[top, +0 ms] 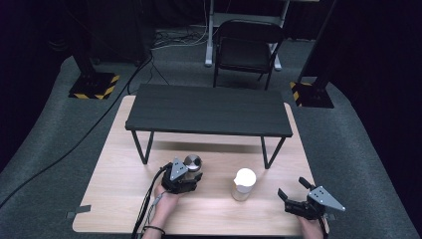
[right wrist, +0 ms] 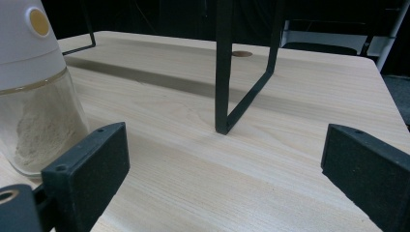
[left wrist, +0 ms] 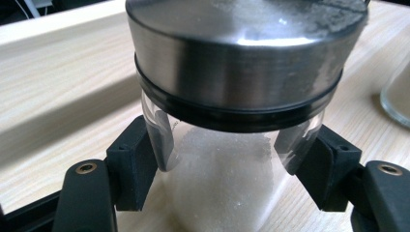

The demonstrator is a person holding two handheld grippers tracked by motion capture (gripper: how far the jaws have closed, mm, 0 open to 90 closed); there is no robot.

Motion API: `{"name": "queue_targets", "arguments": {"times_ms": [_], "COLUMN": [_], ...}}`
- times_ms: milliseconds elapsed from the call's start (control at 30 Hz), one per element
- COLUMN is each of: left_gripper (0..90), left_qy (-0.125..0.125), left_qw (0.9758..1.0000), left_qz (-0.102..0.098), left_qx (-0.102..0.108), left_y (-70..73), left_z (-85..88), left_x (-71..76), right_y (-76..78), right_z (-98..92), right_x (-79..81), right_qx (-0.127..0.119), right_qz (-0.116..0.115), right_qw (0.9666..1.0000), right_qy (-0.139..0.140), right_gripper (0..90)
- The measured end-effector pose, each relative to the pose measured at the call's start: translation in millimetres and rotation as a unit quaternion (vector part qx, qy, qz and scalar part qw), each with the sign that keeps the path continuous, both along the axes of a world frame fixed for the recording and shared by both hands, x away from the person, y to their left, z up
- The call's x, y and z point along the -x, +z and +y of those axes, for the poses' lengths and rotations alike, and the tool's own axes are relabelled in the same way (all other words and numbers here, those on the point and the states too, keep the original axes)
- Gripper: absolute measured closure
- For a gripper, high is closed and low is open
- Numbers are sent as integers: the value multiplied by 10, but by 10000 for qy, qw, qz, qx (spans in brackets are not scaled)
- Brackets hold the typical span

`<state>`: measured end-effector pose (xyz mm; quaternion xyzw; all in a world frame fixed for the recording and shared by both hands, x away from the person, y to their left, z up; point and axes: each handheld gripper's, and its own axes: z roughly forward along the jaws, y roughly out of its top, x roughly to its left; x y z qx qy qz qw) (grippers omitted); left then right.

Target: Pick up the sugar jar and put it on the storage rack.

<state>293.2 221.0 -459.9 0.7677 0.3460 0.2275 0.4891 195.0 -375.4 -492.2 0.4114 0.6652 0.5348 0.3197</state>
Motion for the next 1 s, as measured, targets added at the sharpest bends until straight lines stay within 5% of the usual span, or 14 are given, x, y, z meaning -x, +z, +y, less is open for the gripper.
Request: {"name": "queue_targets", "arguments": {"times_ms": [333,1000], "left_gripper": [307,307], "left_qy": [-63,-211], "left_qw": [9994,9973], "left_qz": [-344,-686], "left_qx": [-39,181], "left_y": [328,914], "left_z": [59,215], "left_x": [73,156], "right_y": [1,6], "right_z": [2,2], "right_x": [0,-4], "right_qx": [4,17], "right_qz": [1,14], "right_qw": [10000,10000], "right_qy": [0,8], "right_gripper": [19,20]}}
